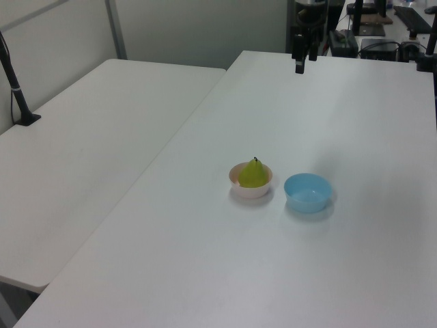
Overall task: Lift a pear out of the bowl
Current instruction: 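Move the open gripper down over the green pear in the pink bowl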
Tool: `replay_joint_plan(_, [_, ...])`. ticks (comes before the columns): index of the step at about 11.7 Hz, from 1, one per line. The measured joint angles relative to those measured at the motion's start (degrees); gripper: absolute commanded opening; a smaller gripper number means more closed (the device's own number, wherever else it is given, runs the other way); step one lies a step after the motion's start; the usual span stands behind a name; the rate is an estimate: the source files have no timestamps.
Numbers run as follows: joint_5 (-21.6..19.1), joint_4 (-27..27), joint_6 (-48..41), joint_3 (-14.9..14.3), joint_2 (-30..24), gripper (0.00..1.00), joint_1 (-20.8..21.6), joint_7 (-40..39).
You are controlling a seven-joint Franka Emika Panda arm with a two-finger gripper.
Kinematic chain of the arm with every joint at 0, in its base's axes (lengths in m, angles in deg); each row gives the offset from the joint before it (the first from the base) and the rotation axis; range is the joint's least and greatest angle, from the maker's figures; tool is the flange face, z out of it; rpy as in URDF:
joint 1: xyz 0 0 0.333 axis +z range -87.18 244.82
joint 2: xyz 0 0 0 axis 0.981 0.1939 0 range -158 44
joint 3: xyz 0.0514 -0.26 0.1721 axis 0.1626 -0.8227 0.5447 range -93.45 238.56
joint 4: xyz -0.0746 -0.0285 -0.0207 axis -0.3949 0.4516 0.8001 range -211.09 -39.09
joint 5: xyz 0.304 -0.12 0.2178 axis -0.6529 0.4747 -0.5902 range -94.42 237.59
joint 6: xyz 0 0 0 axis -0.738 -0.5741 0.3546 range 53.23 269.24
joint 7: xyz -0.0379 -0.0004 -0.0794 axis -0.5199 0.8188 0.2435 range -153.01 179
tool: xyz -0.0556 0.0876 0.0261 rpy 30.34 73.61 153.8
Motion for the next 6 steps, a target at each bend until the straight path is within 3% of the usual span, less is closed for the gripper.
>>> replay_joint_plan(6, [0.0, -0.2, 0.0, 0.0, 2.0, 1.00, 1.9, 0.0])
